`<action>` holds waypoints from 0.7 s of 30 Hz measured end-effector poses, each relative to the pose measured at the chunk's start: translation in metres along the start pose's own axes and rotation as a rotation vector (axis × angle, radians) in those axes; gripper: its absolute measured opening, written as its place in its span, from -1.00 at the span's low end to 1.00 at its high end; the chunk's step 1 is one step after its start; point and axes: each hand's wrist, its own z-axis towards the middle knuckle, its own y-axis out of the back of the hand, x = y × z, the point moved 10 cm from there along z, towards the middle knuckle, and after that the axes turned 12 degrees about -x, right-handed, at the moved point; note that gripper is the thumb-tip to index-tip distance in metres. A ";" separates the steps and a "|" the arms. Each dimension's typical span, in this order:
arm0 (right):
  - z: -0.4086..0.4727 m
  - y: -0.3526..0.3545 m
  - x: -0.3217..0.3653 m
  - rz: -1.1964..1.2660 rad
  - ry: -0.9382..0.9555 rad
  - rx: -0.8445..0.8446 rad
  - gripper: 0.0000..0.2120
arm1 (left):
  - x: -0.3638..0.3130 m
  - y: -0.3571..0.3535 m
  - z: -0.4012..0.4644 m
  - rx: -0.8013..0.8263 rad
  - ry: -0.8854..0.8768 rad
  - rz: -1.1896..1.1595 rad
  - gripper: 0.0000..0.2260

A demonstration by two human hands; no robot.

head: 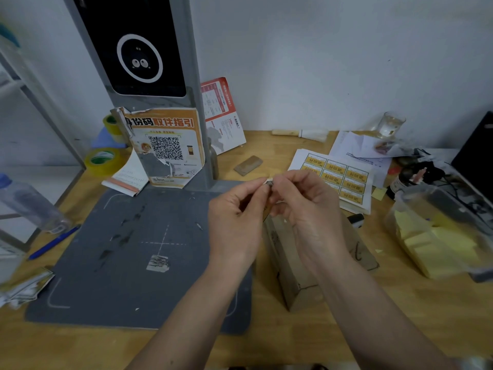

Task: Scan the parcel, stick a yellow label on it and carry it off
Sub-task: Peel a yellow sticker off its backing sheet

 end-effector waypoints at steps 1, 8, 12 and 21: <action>0.000 0.000 -0.001 -0.010 -0.004 0.002 -0.92 | -0.002 0.000 -0.001 0.003 -0.016 0.006 -0.86; 0.002 -0.002 -0.013 -0.040 -0.096 0.020 -0.86 | -0.011 0.007 -0.004 -0.062 -0.180 0.114 -0.83; 0.001 -0.005 -0.015 0.033 -0.169 0.050 -0.92 | -0.019 0.007 -0.006 -0.068 -0.295 0.183 -0.80; 0.002 0.003 -0.001 -0.132 0.021 0.017 -0.90 | -0.002 0.001 -0.004 0.012 0.117 -0.057 -0.94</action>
